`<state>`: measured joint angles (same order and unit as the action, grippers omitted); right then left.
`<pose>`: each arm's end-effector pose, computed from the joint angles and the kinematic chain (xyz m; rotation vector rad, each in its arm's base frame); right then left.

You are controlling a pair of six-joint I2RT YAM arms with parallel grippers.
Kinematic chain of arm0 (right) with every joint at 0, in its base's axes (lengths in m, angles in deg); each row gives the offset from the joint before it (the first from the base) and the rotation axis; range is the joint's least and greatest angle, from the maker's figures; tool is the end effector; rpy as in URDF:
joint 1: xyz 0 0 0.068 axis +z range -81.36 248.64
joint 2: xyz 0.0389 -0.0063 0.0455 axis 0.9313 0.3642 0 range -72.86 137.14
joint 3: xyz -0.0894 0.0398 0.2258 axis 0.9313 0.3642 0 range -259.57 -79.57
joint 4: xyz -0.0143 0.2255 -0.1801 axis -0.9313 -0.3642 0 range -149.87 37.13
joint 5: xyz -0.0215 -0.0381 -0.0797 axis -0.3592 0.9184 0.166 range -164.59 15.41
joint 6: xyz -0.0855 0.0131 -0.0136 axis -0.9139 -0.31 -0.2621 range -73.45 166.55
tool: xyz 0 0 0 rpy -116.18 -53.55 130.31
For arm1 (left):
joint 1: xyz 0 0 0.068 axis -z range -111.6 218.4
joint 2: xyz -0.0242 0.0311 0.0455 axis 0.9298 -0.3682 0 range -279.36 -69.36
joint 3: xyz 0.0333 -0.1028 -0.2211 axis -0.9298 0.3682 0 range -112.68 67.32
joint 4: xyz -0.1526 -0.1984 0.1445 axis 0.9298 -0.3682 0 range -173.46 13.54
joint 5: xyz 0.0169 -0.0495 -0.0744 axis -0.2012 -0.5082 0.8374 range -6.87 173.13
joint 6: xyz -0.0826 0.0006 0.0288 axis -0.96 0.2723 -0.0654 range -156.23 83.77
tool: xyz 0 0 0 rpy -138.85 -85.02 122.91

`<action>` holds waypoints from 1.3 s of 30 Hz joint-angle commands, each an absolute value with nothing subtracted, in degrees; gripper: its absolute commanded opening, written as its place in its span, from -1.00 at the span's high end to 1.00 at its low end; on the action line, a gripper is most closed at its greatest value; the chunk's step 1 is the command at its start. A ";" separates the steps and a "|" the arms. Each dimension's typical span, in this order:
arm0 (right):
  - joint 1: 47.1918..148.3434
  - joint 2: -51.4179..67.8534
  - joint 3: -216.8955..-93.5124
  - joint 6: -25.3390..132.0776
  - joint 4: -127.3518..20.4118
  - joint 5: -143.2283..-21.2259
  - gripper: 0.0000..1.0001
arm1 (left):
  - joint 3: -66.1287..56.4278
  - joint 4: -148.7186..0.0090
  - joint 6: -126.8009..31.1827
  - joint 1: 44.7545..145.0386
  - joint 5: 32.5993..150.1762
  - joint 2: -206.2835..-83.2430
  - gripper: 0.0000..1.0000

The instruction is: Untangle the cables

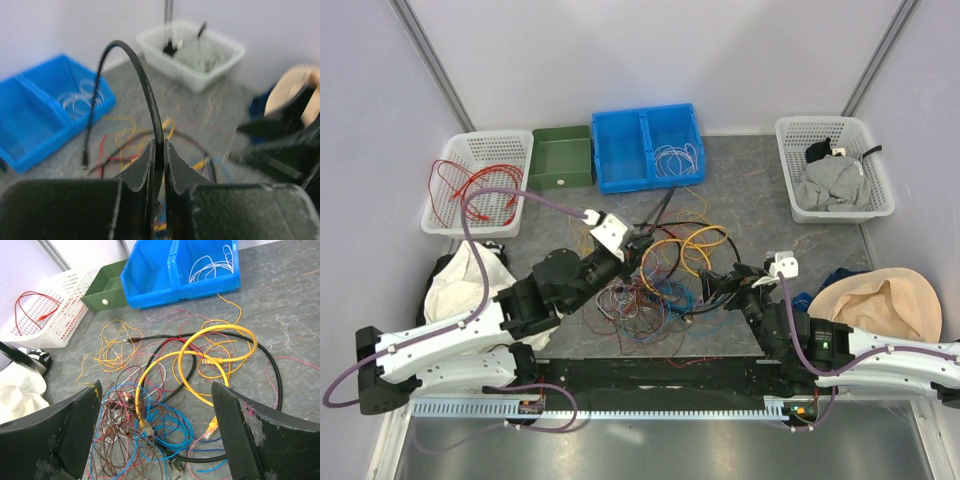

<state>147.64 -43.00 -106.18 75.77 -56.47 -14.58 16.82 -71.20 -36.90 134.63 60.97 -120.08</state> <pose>0.1049 0.1876 0.2621 0.0646 1.6590 0.5618 0.1438 -0.2537 0.3682 0.5392 1.4259 -0.6539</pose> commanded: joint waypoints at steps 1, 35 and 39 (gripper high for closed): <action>148.01 -44.21 -105.76 73.19 -53.31 -15.00 -0.96 | 17.23 -62.82 -34.29 134.32 63.18 -118.49 0.96; 147.92 -45.09 -101.55 70.81 -48.83 -14.91 -0.96 | -15.64 -99.58 -56.27 95.39 57.09 -144.05 0.97; 147.92 -46.41 -100.49 70.46 -48.83 -14.64 -0.96 | -18.81 -96.68 -54.78 91.34 60.10 -149.77 0.97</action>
